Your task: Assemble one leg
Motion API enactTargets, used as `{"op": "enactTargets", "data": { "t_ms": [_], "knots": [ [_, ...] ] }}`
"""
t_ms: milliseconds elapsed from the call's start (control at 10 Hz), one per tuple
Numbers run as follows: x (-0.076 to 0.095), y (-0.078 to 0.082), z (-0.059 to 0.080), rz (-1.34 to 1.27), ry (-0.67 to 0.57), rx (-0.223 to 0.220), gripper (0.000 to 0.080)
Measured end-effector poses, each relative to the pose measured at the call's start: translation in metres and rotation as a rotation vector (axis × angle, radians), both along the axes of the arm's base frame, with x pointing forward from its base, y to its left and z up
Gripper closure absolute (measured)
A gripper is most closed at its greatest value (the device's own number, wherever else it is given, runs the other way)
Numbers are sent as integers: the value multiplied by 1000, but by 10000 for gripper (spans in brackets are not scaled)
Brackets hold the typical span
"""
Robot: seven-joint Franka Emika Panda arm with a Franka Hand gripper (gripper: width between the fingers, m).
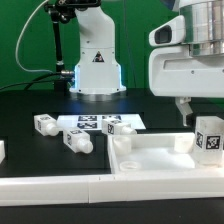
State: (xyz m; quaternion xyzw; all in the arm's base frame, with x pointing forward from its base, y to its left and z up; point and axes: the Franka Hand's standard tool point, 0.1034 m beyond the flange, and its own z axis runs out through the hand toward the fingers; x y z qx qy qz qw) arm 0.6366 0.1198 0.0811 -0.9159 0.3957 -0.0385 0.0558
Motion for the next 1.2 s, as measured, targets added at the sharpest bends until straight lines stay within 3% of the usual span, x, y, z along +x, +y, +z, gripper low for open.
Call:
{"op": "enactTargets", "data": {
  "t_ms": [400,600,800,900,1000,1200],
  "knots": [
    [1,-4,-2,560,-34,-86,151],
    [1,-3,-3,555,-35,-96,151],
    [1,-3,-3,546,-35,-95,394],
    [0,-4,-3,458,-28,-85,394],
    [0,-6,-4,354,-20,-78,511],
    [0,-7,-5,103,-9,-60,511]
  ]
}}
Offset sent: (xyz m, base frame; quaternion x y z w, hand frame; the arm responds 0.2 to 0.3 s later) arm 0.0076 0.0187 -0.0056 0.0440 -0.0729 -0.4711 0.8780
